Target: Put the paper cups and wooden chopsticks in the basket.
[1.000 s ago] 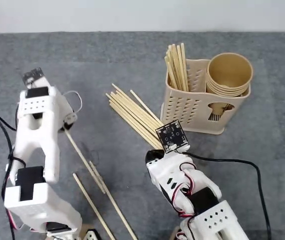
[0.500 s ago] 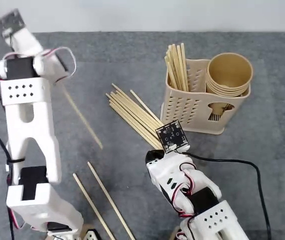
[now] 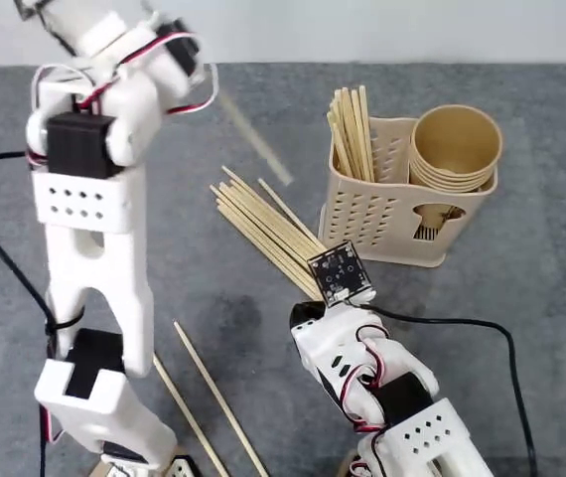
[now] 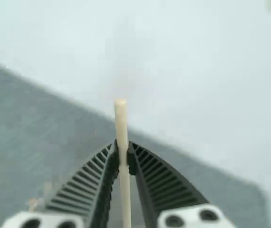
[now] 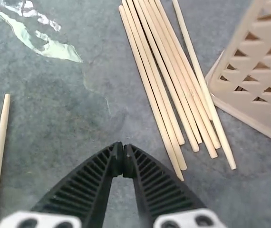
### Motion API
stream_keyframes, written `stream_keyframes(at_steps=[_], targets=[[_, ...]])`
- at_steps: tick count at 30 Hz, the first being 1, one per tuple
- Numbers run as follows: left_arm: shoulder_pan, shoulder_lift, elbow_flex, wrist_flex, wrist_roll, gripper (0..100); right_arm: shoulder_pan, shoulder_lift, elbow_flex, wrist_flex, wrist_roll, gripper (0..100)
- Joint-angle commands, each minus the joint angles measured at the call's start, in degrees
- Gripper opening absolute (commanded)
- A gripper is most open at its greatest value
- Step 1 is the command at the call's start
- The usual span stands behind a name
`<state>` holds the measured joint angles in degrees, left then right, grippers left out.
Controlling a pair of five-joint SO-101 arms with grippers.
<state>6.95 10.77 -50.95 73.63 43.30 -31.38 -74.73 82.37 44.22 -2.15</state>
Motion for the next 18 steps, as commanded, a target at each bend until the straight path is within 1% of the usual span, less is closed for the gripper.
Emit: stream_keyframes(at_steps=[1,6,11,14,18], targets=[[3.69,-0.62,-2.33,-7.82,1.85,1,0.4,-1.27,-0.26,-1.1,1.58,0.9],[7.03,-0.53,-2.33,-13.45,1.58,1,0.4,-1.27,0.0,-1.27,1.67,0.9],[8.88,2.99,-2.42,-15.91,1.14,1,0.4,-1.27,0.0,-1.27,1.76,0.9],[10.11,6.68,-2.42,-15.82,-2.99,1,0.4,-1.27,0.0,-1.27,1.76,0.9],[12.13,10.02,-2.51,-15.47,-10.99,3,0.4,-1.27,0.0,-1.27,1.76,1.1]])
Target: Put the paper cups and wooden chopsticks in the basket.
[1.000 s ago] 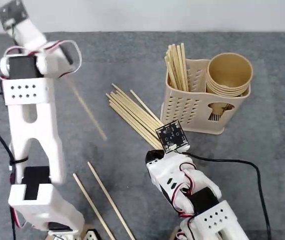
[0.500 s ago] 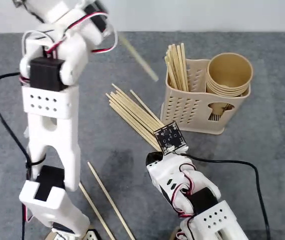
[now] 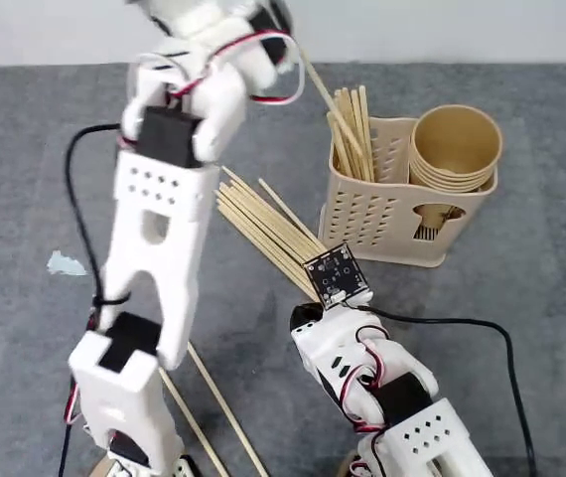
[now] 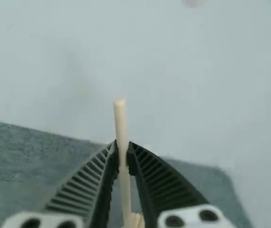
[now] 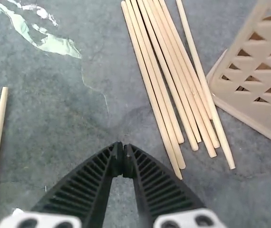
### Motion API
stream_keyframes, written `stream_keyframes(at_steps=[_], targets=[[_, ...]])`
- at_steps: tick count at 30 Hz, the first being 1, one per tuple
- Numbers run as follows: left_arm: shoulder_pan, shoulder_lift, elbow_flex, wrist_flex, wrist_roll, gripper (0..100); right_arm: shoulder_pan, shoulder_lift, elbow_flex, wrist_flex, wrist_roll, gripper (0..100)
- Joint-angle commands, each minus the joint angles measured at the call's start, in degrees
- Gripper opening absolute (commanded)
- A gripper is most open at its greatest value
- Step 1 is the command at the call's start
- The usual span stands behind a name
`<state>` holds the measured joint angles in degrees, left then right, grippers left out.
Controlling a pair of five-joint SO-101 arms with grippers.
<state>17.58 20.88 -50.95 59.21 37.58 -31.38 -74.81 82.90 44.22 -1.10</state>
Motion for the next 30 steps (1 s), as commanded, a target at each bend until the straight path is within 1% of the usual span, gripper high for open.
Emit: stream_keyframes(at_steps=[1,3,7,9,12,15,19,24,26,27,28,30], targets=[[1.93,0.09,-2.42,-0.88,-6.42,4,0.4,-1.19,-0.53,-1.27,0.7,1.1],[2.64,0.0,-2.86,1.41,-6.59,10,0.4,-1.19,-0.53,-1.27,0.7,1.1],[4.57,-1.76,-3.91,8.0,-6.42,27,0.4,-1.19,-0.53,-1.27,0.7,1.1],[5.01,-2.99,-5.05,11.6,-6.42,29,0.4,-1.19,-0.53,-1.27,0.7,1.1],[4.48,-4.92,-6.64,15.47,-5.63,29,0.4,-1.19,-0.53,-1.27,0.7,1.1],[1.67,-6.68,-7.96,18.46,-2.9,29,0.4,-1.19,-0.53,-1.27,0.7,1.1],[-2.73,-8.79,-8.13,22.51,-1.14,29,0.4,-1.19,-0.53,-1.19,0.7,1.1],[-8.7,-11.78,-8.04,36.57,-1.41,29,0.4,-1.19,-0.88,-0.92,0.7,1.2],[-10.9,-12.92,-7.6,41.67,-2.81,29,0.4,-1.19,-0.88,-0.92,0.7,1.2],[-12.13,-13.54,-6.46,41.58,-4.66,28,0.4,-1.19,-0.88,-0.92,0.7,1.2],[-13.8,-14.51,-4.7,41.49,-6.95,25,0.4,-1.19,-0.97,-0.92,0.7,1.2],[-17.05,-17.05,-1.1,41.23,-10.73,15,0.4,-1.19,-0.97,-0.92,0.79,1.2]])
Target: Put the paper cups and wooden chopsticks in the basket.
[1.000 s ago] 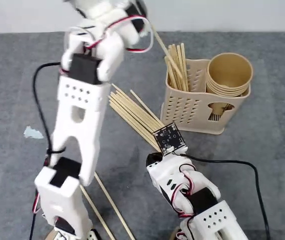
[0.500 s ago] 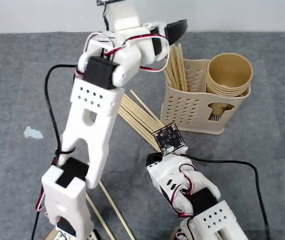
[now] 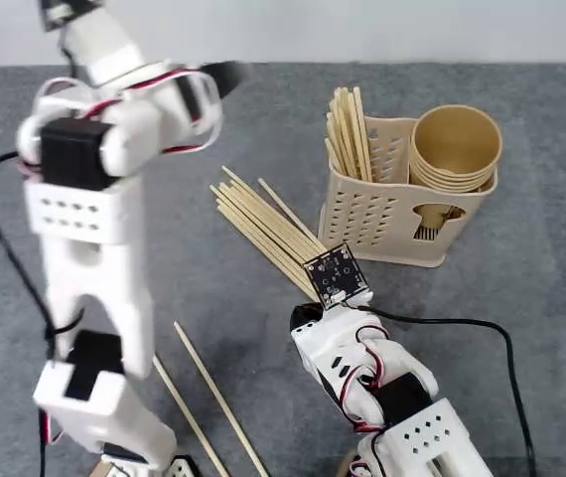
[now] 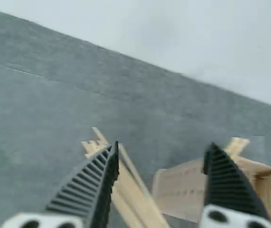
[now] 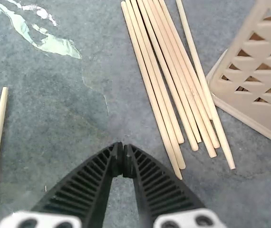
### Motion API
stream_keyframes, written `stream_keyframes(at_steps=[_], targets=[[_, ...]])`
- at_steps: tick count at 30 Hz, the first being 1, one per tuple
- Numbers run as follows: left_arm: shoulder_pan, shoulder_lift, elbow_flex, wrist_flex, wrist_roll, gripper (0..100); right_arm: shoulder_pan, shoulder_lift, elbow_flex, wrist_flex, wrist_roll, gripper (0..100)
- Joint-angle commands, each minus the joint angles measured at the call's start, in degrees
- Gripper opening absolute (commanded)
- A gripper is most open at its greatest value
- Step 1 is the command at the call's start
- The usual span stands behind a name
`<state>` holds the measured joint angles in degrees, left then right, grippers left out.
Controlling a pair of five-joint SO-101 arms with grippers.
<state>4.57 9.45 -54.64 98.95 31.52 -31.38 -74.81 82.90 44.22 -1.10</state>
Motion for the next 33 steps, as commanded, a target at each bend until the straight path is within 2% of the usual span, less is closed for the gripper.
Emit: stream_keyframes(at_steps=[1,3,4,8,14,17,23,33], targets=[[-4.75,-6.51,4.18,1.49,-6.15,10,0.4,-1.19,-0.97,-0.84,0.79,1.2],[-5.1,-9.14,8.66,1.58,-10.81,1,0.4,-1.19,-0.97,-0.84,0.79,1.2],[-5.19,-10.55,11.38,1.58,-12.75,1,0.4,-1.19,-0.97,-0.84,0.79,1.2],[-8.09,-18.99,25.45,1.41,-13.01,1,0.4,-0.66,-1.67,-0.57,1.76,1.2],[-13.63,-35.52,45.05,-1.67,-15.47,1,0.48,-0.66,-9.67,7.96,3.08,1.2],[-16.88,-43.87,57.27,-7.03,-17.49,1,0.48,-0.57,-13.27,9.45,3.43,1.2],[-20.66,-55.56,83.3,-19.69,-20.22,1,0.48,1.27,-16.09,10.24,8.79,1.2],[-22.42,-66.55,114.51,-38.86,-19.87,1,0.48,26.24,-31.38,10.51,9.32,1.2]])
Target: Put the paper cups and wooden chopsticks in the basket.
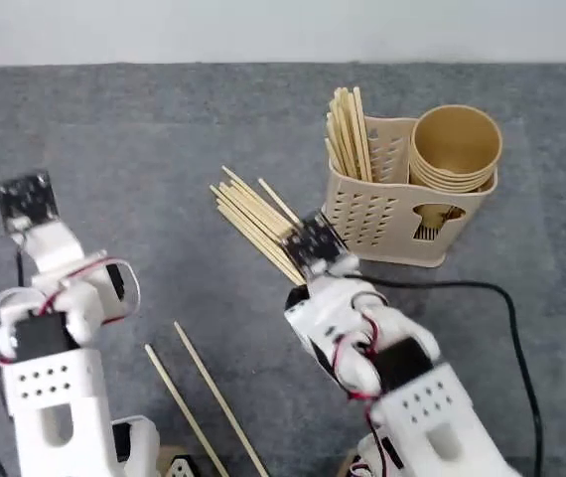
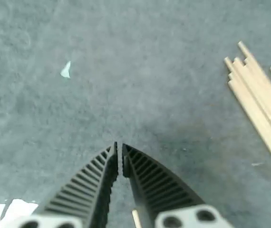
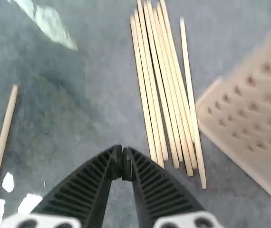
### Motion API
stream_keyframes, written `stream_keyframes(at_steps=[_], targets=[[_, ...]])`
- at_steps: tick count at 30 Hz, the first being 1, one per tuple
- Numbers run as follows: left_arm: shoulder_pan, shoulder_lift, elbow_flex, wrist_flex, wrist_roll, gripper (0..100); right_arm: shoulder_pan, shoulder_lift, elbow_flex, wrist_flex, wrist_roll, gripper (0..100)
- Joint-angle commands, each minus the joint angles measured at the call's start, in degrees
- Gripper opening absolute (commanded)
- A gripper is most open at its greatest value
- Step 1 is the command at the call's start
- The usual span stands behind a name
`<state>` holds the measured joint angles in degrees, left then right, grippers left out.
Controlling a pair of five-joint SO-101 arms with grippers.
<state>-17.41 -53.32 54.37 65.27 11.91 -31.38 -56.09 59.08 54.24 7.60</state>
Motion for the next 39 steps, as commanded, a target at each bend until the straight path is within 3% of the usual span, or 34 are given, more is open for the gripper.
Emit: stream_keyframes(at_steps=[1,6,12,22,39], targets=[[-0.44,-4.75,7.78,-6.95,-0.26,1,0.48,10.68,-9.76,0.48,0.7,1.3],[-0.44,-9.93,17.19,-13.63,3.16,1,0.4,26.15,-19.34,0.04,3.16,6.4],[-0.53,-16.53,20.79,-14.33,3.43,2,-0.13,44.53,-31.65,0.22,3.43,16.9],[-0.35,-27.43,25.71,-14.15,3.43,2,-3.91,68.0,-51.43,0.48,3.52,17.3],[-0.18,-37.8,30.37,-13.1,3.08,2,-1.71,89.27,-76.57,10.33,6.86,17.1]])
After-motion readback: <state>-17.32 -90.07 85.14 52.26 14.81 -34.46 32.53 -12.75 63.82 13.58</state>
